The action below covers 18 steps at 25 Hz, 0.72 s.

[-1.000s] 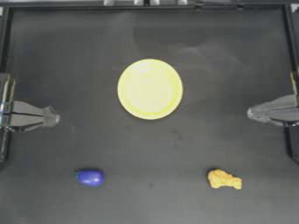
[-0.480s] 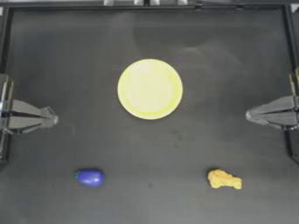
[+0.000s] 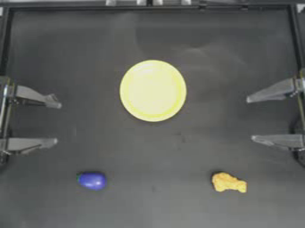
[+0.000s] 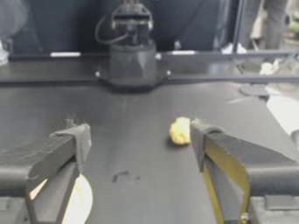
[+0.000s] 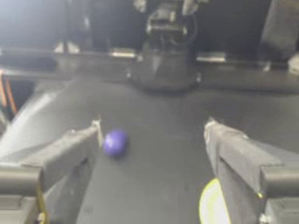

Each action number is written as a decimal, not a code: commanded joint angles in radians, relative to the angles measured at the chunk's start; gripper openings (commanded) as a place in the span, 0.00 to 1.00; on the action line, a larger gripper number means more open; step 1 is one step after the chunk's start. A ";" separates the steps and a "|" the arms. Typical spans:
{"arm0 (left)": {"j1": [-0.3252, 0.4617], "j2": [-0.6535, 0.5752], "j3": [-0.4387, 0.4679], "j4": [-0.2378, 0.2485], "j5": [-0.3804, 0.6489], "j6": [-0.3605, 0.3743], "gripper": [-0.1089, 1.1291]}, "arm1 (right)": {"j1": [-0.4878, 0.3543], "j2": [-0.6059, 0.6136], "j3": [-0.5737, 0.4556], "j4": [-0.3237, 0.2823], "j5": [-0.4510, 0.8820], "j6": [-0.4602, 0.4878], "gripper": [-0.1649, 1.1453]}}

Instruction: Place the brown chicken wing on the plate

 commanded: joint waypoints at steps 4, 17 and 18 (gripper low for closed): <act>0.002 0.012 -0.026 0.000 0.008 -0.002 0.91 | 0.000 0.029 -0.186 0.072 0.422 0.012 0.88; 0.026 0.012 -0.028 -0.014 0.034 -0.006 0.91 | 0.130 0.310 -0.411 -0.083 0.859 0.253 0.87; 0.028 0.011 -0.028 -0.014 0.035 -0.006 0.91 | 0.152 0.327 -0.417 -0.109 0.873 0.291 0.87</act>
